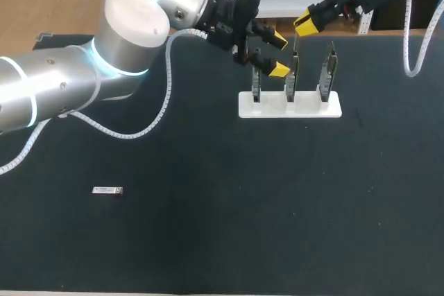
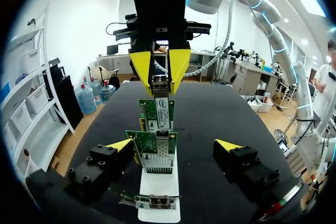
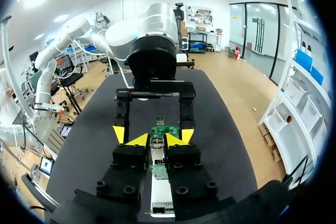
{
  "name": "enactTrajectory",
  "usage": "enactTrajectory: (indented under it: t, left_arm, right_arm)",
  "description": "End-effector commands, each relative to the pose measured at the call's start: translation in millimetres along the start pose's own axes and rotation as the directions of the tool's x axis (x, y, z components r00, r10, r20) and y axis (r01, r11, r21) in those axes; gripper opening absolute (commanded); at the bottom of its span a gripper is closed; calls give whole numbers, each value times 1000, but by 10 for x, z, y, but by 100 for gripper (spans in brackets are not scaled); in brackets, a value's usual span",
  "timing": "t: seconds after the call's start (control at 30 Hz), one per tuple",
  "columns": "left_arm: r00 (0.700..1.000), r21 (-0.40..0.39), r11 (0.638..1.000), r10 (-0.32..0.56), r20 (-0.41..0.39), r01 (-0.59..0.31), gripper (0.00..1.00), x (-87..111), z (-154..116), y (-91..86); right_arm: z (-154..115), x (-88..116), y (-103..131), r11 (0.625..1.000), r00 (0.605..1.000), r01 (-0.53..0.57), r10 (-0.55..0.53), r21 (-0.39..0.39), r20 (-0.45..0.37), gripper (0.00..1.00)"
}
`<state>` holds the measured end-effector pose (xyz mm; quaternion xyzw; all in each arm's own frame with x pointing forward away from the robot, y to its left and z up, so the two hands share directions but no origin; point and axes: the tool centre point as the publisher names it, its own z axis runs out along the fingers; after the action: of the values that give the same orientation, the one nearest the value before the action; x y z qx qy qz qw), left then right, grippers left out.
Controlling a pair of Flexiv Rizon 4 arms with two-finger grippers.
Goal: Pick up the optical module with the left hand, and insert it into the network port with the right hand.
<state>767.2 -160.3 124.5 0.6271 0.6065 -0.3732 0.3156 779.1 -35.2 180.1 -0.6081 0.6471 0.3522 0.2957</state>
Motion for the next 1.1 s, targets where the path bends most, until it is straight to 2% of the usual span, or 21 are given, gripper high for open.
enactTrajectory:
  t: [0.03, 1.1]
  left_arm:
    - [1000, 2, 1000, 1, -1, -1, 100, -1, 3, 14]
    - [1000, 2, 1000, 1, -1, -1, 100, -1, 3, 14]
  right_arm:
    - [7, 7, 4, 1000, 1000, -1, 1, 1, 0, 0]
    - [62, 77, 7, 1000, 999, -13, 13, 6, -34, 0]
